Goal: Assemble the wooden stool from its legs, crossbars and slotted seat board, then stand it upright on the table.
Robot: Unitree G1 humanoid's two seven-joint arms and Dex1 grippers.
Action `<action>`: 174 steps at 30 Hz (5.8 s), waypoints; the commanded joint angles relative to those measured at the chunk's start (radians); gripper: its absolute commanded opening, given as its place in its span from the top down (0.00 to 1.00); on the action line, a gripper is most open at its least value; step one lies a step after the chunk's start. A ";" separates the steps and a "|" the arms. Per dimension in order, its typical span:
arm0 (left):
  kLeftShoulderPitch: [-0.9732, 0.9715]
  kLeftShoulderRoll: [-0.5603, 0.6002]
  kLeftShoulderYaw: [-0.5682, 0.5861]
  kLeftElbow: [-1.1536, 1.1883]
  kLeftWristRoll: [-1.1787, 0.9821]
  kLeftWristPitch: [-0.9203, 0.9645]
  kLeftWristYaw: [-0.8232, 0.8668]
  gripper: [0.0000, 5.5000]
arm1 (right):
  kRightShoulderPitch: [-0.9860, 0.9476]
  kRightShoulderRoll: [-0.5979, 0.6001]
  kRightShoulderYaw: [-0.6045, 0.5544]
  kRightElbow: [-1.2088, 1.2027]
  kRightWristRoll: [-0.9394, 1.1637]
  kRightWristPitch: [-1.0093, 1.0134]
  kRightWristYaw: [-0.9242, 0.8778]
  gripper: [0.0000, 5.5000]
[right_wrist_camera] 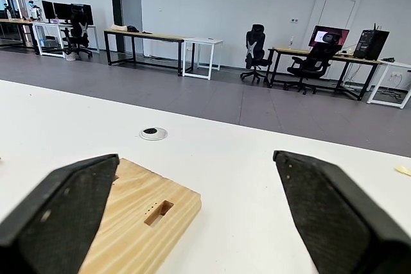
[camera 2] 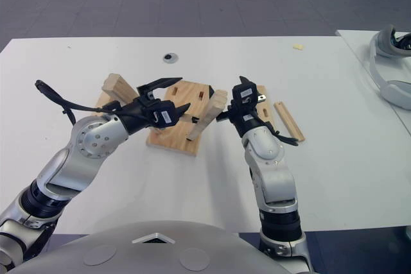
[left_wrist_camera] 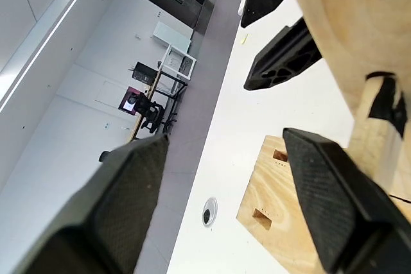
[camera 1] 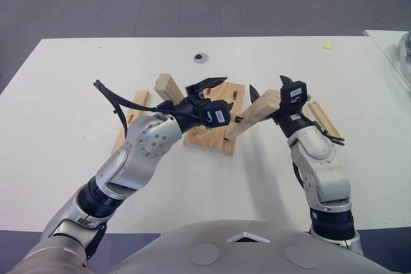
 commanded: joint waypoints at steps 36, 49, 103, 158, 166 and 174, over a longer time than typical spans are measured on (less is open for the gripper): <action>-0.514 -0.382 0.815 0.114 -0.661 -0.136 0.417 0.40 | -0.077 0.015 -0.120 0.018 -0.007 0.058 -0.092 0.18; 0.200 -0.372 0.524 0.250 -0.390 -0.072 0.268 0.40 | -0.137 0.091 0.065 -0.082 0.077 0.193 -0.068 0.18; 0.214 -0.023 0.381 0.746 -0.178 -0.425 0.145 0.40 | -0.583 -0.261 0.168 0.781 -0.089 -0.089 0.394 0.18; 0.121 0.080 0.342 0.588 -0.368 -0.091 -0.040 0.40 | -1.016 -0.165 0.080 1.723 -0.297 -0.711 0.398 0.18; 0.084 0.046 0.366 0.686 -0.342 -0.161 -0.003 0.40 | -1.106 -0.094 0.068 1.788 -0.313 -0.689 0.394 0.18; 0.079 0.050 0.392 0.675 -0.339 -0.165 -0.010 0.40 | -1.074 -0.117 0.001 1.824 -0.266 -0.529 0.477 0.18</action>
